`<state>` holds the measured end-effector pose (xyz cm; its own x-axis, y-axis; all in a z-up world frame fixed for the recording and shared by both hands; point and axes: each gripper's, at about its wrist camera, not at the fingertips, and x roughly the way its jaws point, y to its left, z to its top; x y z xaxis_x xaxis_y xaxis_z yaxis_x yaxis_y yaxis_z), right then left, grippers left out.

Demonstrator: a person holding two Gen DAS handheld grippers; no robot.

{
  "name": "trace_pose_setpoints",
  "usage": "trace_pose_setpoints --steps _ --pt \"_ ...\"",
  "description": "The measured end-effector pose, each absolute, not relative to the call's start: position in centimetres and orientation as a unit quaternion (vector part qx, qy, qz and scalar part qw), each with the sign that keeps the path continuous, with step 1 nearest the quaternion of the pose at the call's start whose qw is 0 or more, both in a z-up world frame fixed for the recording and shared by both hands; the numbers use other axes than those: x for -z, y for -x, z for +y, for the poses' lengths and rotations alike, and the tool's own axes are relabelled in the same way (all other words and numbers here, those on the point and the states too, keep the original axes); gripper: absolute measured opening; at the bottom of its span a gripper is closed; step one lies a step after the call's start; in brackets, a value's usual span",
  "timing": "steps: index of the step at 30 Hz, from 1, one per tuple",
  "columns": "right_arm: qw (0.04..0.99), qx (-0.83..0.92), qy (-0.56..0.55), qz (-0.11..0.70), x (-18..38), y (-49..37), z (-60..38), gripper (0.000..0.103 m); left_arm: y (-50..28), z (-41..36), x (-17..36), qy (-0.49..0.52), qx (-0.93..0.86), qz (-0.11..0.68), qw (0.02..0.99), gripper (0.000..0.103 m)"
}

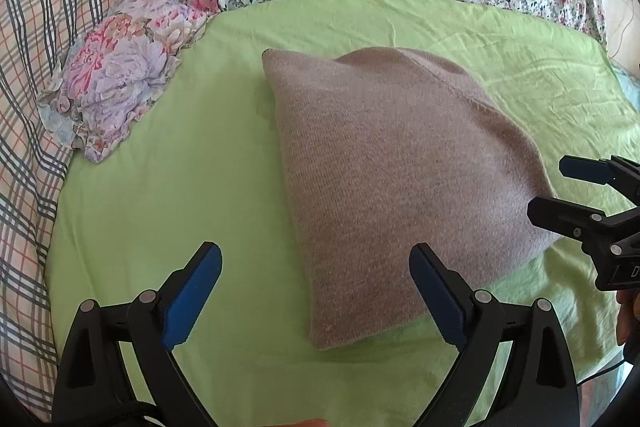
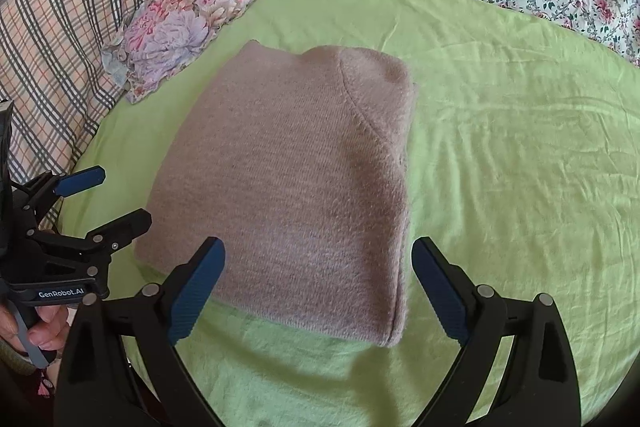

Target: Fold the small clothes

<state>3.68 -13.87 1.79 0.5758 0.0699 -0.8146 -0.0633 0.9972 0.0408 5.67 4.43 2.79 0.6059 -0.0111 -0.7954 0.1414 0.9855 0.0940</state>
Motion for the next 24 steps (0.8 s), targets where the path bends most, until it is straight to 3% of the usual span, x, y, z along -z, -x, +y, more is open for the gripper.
trace_pose_setpoints --steps 11,24 --pt "0.891 -0.022 -0.022 0.454 -2.1 -6.0 -15.8 0.095 -9.0 6.4 -2.9 -0.022 0.031 0.452 0.891 0.096" --pt "0.89 -0.039 -0.021 0.455 -2.2 -6.6 -14.6 0.095 -8.7 5.0 -3.3 -0.033 0.04 0.443 0.895 0.096"
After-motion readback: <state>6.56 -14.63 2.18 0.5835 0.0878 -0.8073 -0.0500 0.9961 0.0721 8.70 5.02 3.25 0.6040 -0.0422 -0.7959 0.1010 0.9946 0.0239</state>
